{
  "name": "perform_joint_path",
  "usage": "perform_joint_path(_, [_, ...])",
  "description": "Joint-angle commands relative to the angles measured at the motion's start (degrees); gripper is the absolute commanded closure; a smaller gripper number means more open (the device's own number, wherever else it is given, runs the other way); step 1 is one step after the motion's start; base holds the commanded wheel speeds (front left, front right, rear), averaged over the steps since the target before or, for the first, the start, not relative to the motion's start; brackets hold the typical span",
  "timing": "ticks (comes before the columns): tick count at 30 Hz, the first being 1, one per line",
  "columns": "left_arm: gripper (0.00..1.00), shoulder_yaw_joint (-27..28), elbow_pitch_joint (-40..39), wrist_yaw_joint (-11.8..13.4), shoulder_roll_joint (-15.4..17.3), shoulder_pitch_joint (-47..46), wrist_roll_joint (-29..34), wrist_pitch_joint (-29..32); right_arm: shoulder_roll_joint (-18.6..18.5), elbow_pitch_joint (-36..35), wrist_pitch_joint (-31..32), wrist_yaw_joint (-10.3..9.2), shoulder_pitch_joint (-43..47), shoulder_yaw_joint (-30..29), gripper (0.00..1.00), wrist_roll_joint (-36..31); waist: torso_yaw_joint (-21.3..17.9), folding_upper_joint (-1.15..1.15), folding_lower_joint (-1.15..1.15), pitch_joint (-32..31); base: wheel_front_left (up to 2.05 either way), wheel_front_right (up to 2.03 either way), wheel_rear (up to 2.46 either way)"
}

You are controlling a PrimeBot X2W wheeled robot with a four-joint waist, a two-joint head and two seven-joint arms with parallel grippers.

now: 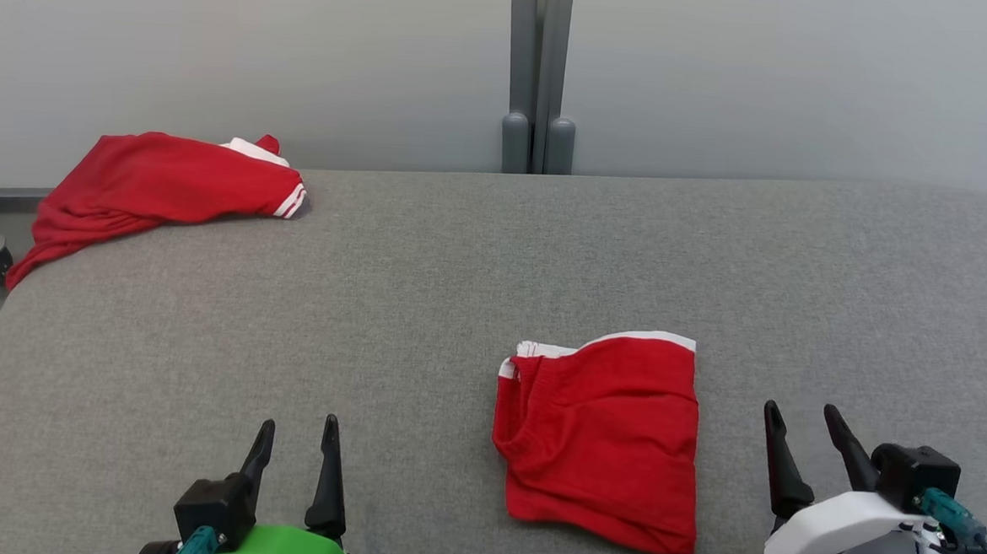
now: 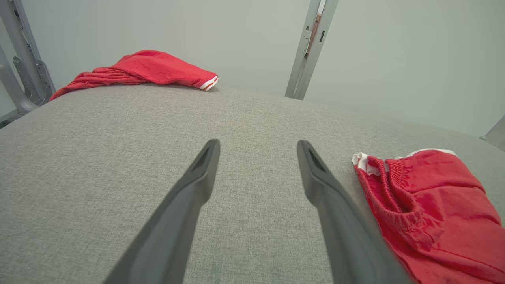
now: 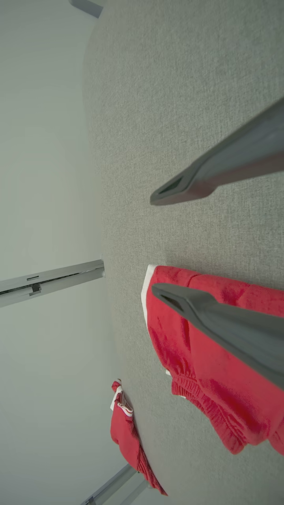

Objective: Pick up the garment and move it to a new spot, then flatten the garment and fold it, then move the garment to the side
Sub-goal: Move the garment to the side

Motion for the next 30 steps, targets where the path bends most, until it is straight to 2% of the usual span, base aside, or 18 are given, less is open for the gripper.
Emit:
perform_joint_path(1, [0.00, 0.1, 0.1, -0.4, -0.1, 0.5, 0.2, 0.0, -0.2, 0.4, 1.8, -0.01, -1.5, -1.2, 0.00, -0.7, 0.5, 0.00, 0.00, 0.5, 0.00, 0.00, 0.00])
perform_joint_path(6, [0.00, -0.2, 0.4, -0.4, -0.2, 0.1, 0.4, 0.0, -0.1, 0.8, 9.0, 0.00, -3.7, -2.8, 0.00, -0.3, 2.2, 0.00, 0.00, 1.9, 0.00, 0.00, 0.00])
perform_joint_path(15, [0.00, -0.6, 0.6, -0.4, -0.6, -1.7, 0.2, 0.0, -1.1, 5.8, 21.0, -0.01, -9.6, -1.0, 0.00, 4.4, 6.5, 0.00, 0.00, 4.8, 0.00, 0.00, 0.00])
perform_joint_path(21, [0.00, -0.5, 0.7, -0.5, -0.7, -2.2, 0.1, 0.0, -2.0, 12.2, 25.3, 0.00, -11.6, 0.1, 0.00, 7.3, 9.2, 0.00, 0.00, 5.6, 0.00, 0.00, 0.00])
perform_joint_path(26, [0.00, -0.2, 0.7, -0.5, -0.8, -2.0, 0.3, 0.0, -2.6, 15.9, 26.6, -0.01, -12.3, 0.6, 0.00, 8.3, 10.0, 0.00, 0.00, 5.7, 0.00, 0.00, 0.00])
perform_joint_path(28, [0.00, -0.1, 0.8, -0.5, -0.8, -1.7, 0.5, 0.0, -2.8, 17.0, 26.4, -0.01, -12.6, 1.1, 0.53, 8.8, 9.7, 0.00, 0.00, 5.7, 0.00, 0.00, 0.00])
perform_joint_path(29, [0.00, -0.1, 0.8, -0.6, -0.8, -1.5, 0.5, 0.0, -2.9, 17.4, 26.3, -0.01, -12.7, 1.5, 0.64, 8.9, 9.4, 0.00, 0.00, 5.8, 0.00, 0.00, 0.00])
perform_joint_path(30, [0.00, -0.2, 0.8, -0.7, -0.8, -1.4, 0.6, 0.0, -2.9, 17.8, 26.2, -0.01, -13.0, 1.8, 0.87, 9.2, 9.1, 0.00, 0.00, 5.8, 0.00, 0.00, 0.00])
